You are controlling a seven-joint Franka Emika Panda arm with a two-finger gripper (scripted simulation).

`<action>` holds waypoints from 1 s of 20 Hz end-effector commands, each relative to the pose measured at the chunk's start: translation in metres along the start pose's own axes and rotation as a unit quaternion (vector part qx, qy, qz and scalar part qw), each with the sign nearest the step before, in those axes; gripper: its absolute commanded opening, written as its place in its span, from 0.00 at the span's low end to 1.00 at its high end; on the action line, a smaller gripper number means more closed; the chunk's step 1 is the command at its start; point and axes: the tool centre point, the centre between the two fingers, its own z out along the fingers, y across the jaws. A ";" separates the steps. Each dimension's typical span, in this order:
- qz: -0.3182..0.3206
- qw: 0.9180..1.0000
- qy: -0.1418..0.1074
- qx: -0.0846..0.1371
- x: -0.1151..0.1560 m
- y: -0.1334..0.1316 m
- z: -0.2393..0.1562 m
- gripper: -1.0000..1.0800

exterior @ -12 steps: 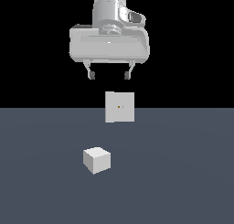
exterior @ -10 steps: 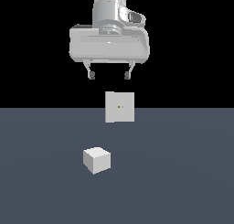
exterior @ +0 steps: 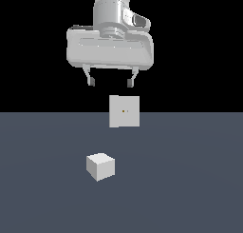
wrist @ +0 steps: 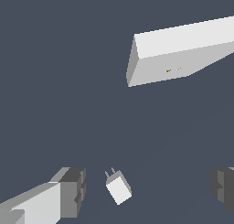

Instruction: Plug the charger into the wall socket.

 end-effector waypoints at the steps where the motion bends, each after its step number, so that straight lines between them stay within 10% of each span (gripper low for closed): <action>1: -0.020 1.000 0.002 0.001 -0.007 -0.003 0.007 0.96; 20: -0.234 0.972 0.022 0.013 -0.085 -0.020 0.085 0.96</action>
